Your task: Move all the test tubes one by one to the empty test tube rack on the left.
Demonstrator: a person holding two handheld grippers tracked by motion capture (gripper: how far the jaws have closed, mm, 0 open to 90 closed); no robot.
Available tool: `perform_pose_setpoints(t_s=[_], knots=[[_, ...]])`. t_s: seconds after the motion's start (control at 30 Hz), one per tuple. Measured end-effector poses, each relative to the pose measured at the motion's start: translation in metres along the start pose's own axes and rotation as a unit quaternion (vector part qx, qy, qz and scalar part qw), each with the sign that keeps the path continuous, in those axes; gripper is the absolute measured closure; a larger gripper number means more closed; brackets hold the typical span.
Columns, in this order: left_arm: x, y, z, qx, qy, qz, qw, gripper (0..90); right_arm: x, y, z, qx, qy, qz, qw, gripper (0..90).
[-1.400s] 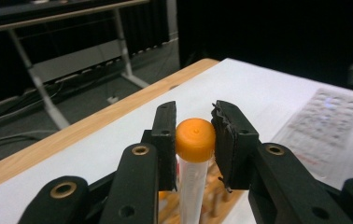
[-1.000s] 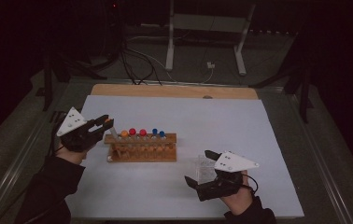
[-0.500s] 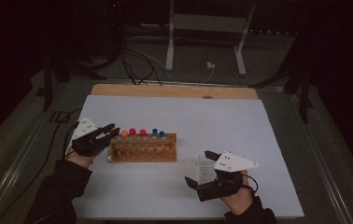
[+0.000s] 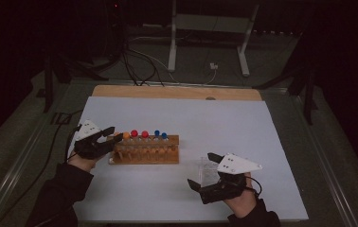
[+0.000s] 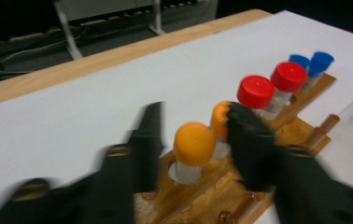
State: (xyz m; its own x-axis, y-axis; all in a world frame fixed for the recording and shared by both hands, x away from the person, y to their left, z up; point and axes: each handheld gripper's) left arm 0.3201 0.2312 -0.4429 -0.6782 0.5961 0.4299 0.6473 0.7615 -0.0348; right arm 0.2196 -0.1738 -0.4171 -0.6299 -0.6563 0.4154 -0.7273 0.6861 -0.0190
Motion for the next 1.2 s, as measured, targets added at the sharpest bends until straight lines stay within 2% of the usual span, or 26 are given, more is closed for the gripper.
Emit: perform_pose_setpoints(t_s=[0.17, 0.2, 0.23, 0.27, 0.3, 0.37, 0.57, 0.67, 0.73, 1.03, 1.2], knots=[[0.014, -0.007, -0.007, 0.002, -0.020, 0.007, 0.9998, 32.5, 0.001, -0.001, 0.000, -0.001, -0.001, 0.003, 1.0000, 0.0], [0.018, -0.009, -0.009, 0.013, -0.024, 0.018, 0.9995, 26.3, 0.002, -0.002, 0.000, -0.002, -0.002, 0.003, 1.0000, 0.0], [0.020, -0.010, -0.010, 0.014, -0.025, 0.018, 0.9994, 17.7, 0.002, -0.002, 0.000, -0.002, -0.002, 0.003, 1.0000, 0.0], [0.024, -0.013, -0.010, 0.013, -0.032, 0.027, 0.9990, 16.5, 0.002, -0.002, 0.000, -0.002, -0.001, 0.004, 1.0000, 0.0], [0.027, -0.015, -0.010, 0.011, -0.038, 0.049, 0.9980, 15.4, 0.003, -0.003, 0.000, -0.003, -0.001, 0.005, 1.0000, 0.0], [0.032, -0.022, -0.010, 0.008, -0.041, 0.066, 0.9969, 4.5, 0.003, -0.004, 0.001, -0.004, -0.001, 0.007, 1.0000, 0.0], [0.041, -0.048, -0.006, -0.017, -0.041, 0.100, 0.9940, 1.6, 0.004, -0.006, 0.001, -0.005, -0.002, 0.010, 0.9999, 0.0], [0.043, -0.059, -0.002, -0.019, -0.045, 0.116, 0.9920, 1.2, 0.005, -0.007, 0.002, -0.006, -0.003, 0.011, 0.9999, 0.0], [0.043, -0.066, 0.002, -0.029, -0.048, 0.115, 0.9918, 1.2, 0.005, -0.008, 0.003, -0.008, -0.001, 0.012, 0.9999, 0.0], [0.034, -0.079, 0.024, -0.031, -0.047, 0.150, 0.9871, 1.2, 0.006, -0.011, 0.007, -0.010, 0.003, 0.016, 0.9998, 0.0], [0.026, -0.085, 0.042, -0.036, -0.045, 0.155, 0.9862, 1.2, 0.006, -0.012, 0.008, -0.012, 0.005, 0.016, 0.9998, 0.0]])
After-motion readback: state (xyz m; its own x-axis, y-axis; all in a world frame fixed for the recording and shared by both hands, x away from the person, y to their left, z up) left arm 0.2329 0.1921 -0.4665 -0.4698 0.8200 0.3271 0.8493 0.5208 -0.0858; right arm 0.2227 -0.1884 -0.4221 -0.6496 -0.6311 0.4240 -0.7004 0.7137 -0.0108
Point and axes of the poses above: each handheld gripper's, and its own axes: x roughly backward along the jaws, z roughly out of its underside, y roughly to its left, and after that the axes turned 5 degrees about z, right-handed
